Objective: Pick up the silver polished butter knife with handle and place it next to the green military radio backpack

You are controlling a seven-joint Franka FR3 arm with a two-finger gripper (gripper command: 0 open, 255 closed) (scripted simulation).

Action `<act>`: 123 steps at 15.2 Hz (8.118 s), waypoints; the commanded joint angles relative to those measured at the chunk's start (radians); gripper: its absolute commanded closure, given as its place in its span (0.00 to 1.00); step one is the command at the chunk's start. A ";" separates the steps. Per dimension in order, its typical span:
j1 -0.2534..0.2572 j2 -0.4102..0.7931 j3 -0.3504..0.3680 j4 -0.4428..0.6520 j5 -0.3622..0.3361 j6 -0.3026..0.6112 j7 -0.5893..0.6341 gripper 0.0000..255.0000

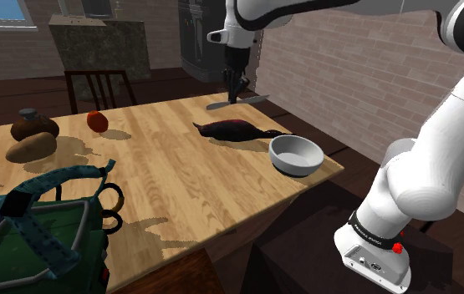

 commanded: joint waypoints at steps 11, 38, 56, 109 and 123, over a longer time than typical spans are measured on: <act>0.001 0.010 0.001 0.173 0.001 -0.164 0.003 1.00; 0.142 -0.039 0.172 0.308 0.016 -0.341 0.319 1.00; 0.248 -0.031 0.310 0.207 0.028 -0.227 0.559 1.00; 0.255 0.106 0.324 -0.372 0.001 0.487 0.574 1.00; 0.259 0.219 0.320 -0.417 -0.037 0.642 0.600 1.00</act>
